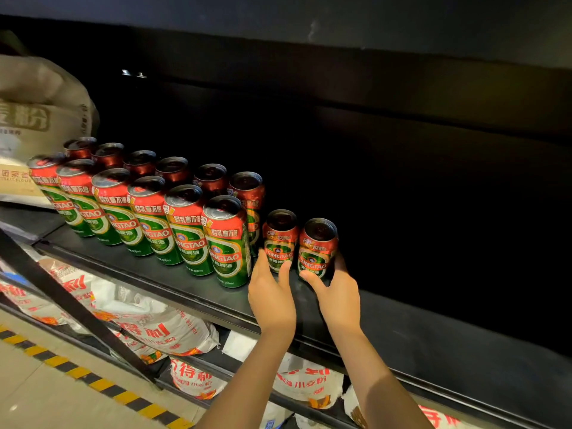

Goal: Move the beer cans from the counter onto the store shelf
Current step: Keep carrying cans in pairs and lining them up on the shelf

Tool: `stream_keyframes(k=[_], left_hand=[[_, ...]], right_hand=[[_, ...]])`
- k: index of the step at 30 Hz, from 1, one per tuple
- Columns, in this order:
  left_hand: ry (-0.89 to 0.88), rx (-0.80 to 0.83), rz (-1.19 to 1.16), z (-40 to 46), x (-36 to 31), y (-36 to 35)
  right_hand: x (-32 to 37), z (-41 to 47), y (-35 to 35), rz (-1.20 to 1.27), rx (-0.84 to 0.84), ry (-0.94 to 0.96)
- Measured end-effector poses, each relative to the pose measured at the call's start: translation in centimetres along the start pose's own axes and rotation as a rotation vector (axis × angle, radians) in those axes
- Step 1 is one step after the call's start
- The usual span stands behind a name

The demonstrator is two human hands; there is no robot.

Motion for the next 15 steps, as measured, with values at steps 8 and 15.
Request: stream_keyframes(k=[8,15], left_hand=[[-0.063,-0.048,0.034,0.5,-1.2,0.4],[-0.017,0.214,-0.002,0.3,-0.1,-0.4]], right_hand=[[0.4,0.3,-0.5,-0.082,-0.039,-0.004],[0.5,0.2,-0.7,-0.105,-0.014,-0.035]])
Point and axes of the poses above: each hand's wrist, its own z-axis towards the middle knuckle, its own y-axis out of the back of the hand, x = y × z, the point moved 9 cm from there along z, towards the middle knuckle, and after that the axes turned 4 degrees about z, right-handed, at the moved point
